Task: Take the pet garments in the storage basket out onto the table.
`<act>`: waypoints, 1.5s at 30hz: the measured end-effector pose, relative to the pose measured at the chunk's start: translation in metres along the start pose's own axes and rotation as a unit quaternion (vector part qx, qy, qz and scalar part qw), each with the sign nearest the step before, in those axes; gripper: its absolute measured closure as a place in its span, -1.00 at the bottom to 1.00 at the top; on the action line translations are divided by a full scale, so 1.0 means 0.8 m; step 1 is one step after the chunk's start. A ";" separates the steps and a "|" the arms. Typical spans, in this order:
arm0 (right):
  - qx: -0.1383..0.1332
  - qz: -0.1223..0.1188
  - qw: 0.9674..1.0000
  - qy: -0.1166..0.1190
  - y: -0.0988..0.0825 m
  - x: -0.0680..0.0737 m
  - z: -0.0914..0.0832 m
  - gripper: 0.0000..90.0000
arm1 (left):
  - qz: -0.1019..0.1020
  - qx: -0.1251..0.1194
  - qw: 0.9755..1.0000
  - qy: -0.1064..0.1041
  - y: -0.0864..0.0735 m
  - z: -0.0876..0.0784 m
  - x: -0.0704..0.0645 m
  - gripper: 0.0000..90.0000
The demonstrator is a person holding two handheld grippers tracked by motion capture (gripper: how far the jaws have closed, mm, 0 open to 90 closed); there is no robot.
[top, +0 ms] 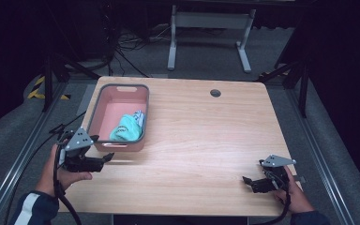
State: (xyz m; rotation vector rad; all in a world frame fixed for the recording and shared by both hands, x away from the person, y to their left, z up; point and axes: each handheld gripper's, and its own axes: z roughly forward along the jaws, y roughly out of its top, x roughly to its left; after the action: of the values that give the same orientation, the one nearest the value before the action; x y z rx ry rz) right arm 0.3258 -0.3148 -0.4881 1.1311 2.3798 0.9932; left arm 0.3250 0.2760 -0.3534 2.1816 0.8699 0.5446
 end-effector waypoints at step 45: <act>0.000 0.000 1.000 0.000 0.000 0.000 0.000 -0.99 | -0.055 0.301 0.952 -0.010 0.081 0.217 0.087 -0.50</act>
State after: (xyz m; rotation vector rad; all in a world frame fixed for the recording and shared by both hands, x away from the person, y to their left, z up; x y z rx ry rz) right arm 0.3257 -0.3149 -0.4881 1.1323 2.3790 0.9926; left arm 0.5033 0.2124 -0.4109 2.6457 1.2628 0.2103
